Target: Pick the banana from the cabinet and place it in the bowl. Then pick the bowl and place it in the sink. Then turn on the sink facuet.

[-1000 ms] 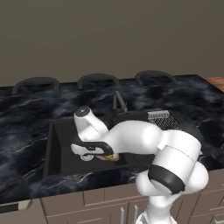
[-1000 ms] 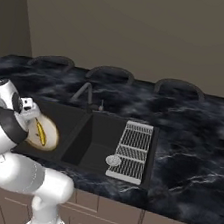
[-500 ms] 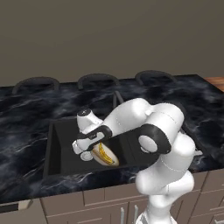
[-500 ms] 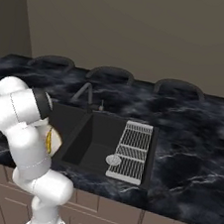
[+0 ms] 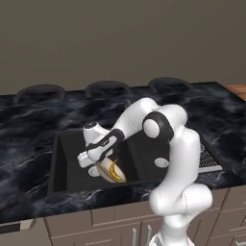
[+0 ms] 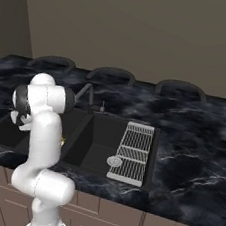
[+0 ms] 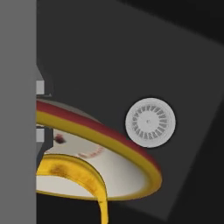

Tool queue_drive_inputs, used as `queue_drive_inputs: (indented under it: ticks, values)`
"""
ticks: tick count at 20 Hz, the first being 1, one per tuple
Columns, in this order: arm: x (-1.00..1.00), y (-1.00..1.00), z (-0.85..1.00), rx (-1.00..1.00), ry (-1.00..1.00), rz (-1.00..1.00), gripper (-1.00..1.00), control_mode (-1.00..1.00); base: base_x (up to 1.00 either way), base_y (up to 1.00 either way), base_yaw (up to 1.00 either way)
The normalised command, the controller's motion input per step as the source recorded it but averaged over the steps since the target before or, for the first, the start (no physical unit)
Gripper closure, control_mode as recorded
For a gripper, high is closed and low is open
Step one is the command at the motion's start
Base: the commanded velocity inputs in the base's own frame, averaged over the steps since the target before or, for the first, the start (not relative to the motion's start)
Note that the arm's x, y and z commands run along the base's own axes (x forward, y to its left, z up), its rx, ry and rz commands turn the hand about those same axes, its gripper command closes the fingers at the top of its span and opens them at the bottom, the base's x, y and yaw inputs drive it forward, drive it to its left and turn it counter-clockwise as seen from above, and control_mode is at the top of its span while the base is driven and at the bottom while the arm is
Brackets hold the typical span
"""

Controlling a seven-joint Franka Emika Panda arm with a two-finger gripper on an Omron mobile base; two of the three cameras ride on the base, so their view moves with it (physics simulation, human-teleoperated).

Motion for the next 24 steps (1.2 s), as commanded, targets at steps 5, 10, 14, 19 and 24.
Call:
queue_drive_inputs:
  ticks: [5, 10, 14, 19, 24]
  values:
    - [0.85, 0.33, -0.5, -0.05, 0.0, -0.07, 1.0, -1.0, 0.0, 0.0, 0.0]
    - [0.76, 0.28, -0.48, -0.04, 0.0, -0.05, 1.0, -1.0, 0.0, 0.0, 0.0]
    - [0.58, 0.21, -0.52, 0.0, 0.0, -0.03, 1.0, -1.0, 0.0, 0.0, 0.0]
    - [0.2, 0.04, -0.41, 0.0, 0.0, -0.02, -1.0, -1.0, 0.0, 0.0, 0.0]
    - [-0.01, -0.02, 0.02, 0.01, -0.01, -0.03, -1.0, -1.0, 0.0, 0.0, 0.0]
